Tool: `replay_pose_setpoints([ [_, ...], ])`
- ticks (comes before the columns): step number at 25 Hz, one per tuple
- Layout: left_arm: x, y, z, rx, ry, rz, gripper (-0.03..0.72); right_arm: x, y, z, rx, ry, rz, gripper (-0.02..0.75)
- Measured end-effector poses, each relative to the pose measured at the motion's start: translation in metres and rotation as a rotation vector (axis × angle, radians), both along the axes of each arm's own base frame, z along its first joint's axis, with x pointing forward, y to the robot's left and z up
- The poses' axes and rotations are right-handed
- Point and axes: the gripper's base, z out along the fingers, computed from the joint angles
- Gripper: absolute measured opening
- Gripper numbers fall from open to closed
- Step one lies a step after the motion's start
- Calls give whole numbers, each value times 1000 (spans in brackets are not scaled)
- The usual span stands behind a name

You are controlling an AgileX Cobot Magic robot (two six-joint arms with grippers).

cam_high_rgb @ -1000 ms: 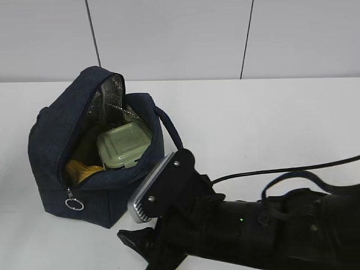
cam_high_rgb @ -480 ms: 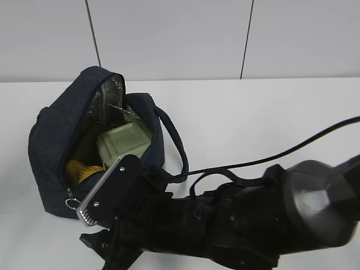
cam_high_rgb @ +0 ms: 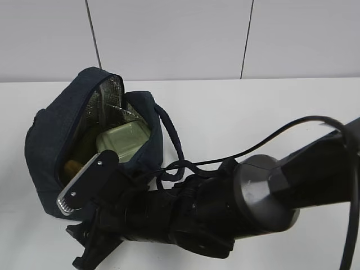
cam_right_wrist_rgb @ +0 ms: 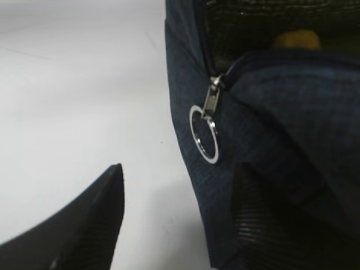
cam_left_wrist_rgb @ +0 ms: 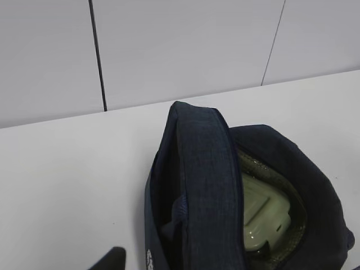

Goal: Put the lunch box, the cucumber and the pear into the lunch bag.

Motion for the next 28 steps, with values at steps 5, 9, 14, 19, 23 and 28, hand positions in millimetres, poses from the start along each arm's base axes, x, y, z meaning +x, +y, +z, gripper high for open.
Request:
replay_pose_setpoints([
  [5,0,0,0,0,-3,2,385,5,6,-1,9,1,-5,468],
  [9,0,0,0,0,-3,2,385,6,7,-5,9,12,-10,468],
  [14,0,0,0,-1,-3,2,385,2,11,-5,11,13,1,468],
  [19,0,0,0,-2,-3,2,385,3,16,-9,12,9,11,469],
  [23,0,0,0,-2,-3,2,385,5,18,-8,4,12,6,469],
  [28,0,0,0,-2,-3,2,385,8,19,-8,-34,26,-11,420],
])
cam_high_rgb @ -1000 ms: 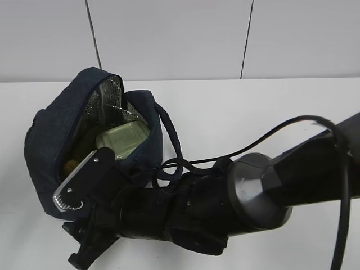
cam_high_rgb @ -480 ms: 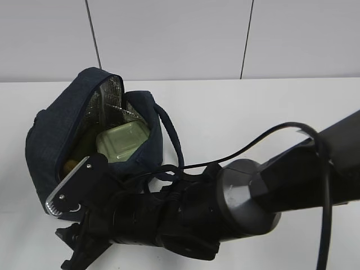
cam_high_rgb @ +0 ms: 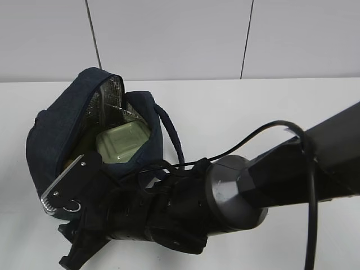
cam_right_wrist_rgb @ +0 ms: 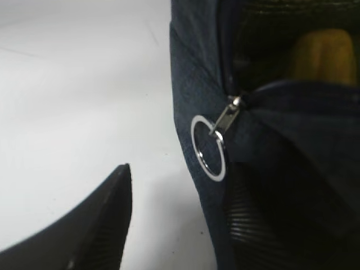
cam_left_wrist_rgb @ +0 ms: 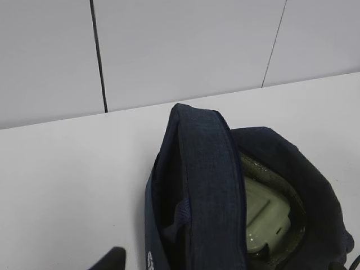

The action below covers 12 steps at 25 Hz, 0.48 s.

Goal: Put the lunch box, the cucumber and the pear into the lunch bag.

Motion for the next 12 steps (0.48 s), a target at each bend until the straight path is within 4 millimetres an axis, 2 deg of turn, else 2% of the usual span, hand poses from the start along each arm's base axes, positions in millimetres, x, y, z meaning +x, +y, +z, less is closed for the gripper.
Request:
replay_pose_setpoints([
  [3,0,0,0,-1,0,0,385,0,-2,-2,-31,7,-2,391],
  [12,0,0,0,-1,0,0,385,1,1,1,9,-14,6,379],
])
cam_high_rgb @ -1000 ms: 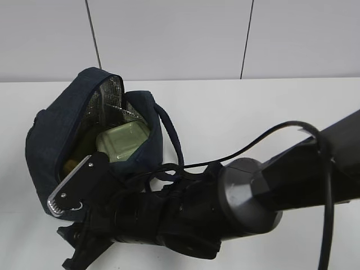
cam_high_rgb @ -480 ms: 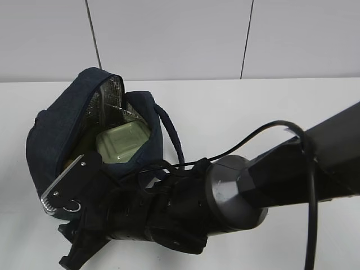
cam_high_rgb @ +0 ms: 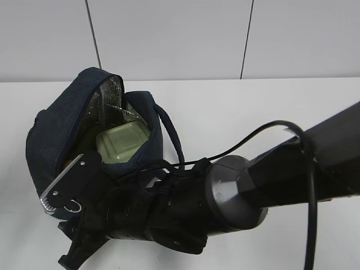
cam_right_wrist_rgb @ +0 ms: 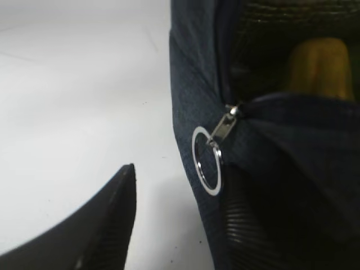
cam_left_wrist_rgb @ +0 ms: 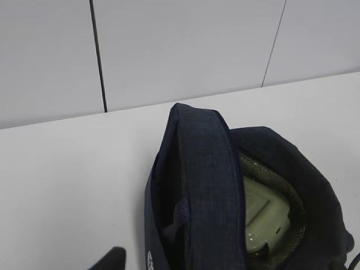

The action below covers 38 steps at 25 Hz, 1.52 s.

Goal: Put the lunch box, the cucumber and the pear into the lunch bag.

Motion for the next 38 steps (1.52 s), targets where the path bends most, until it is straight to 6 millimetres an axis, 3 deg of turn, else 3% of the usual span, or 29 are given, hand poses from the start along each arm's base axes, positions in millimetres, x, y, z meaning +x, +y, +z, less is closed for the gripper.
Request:
replay_pose_setpoints([
  [7,0,0,0,0,0,0,385,0,0,0,5,-2,1,370],
  [15,0,0,0,0,0,0,384,1,2,2,13,-7,2,253],
  [25,0,0,0,0,0,0,382,7,9,-3,12,-10,0,237],
  [28,0,0,0,0,0,0,382,8,9,-3,-1,-6,-2,164],
  [31,0,0,0,0,0,0,382,7,8,-4,-23,-7,2,22],
  [38,0,0,0,3,0,0,375,7,4,0,-97,-3,5,0],
])
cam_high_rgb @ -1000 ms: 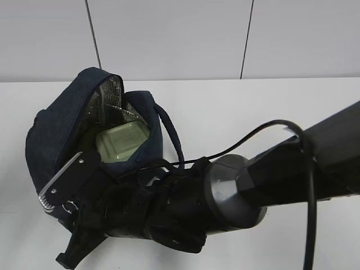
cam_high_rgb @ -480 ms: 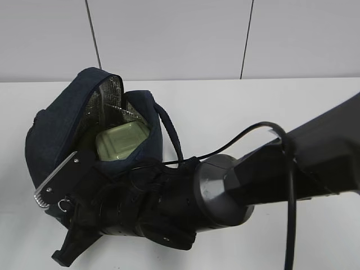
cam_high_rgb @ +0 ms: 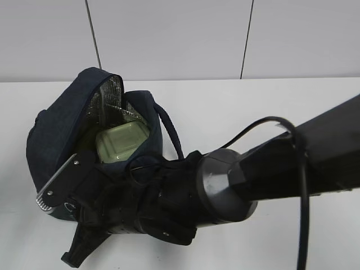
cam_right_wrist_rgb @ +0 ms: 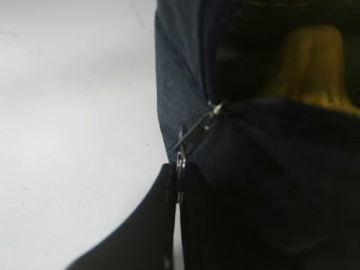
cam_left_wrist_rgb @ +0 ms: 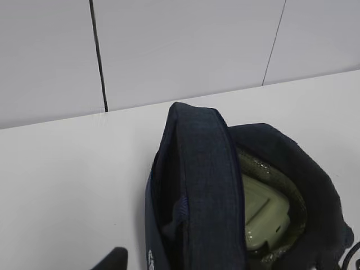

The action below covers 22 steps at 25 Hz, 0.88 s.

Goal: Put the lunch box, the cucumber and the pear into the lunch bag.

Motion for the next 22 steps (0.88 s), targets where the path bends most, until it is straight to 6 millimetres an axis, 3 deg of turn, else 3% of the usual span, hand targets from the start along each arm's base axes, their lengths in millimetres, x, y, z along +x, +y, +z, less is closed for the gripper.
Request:
replay_pose_setpoints([
  [11,4,1,-8,53,51,-17,333,-5,-13,53,-45,-7,-37,0],
  [22,26,-3,-32,84,207,-45,330,1,-8,81,-29,-28,-55,0],
])
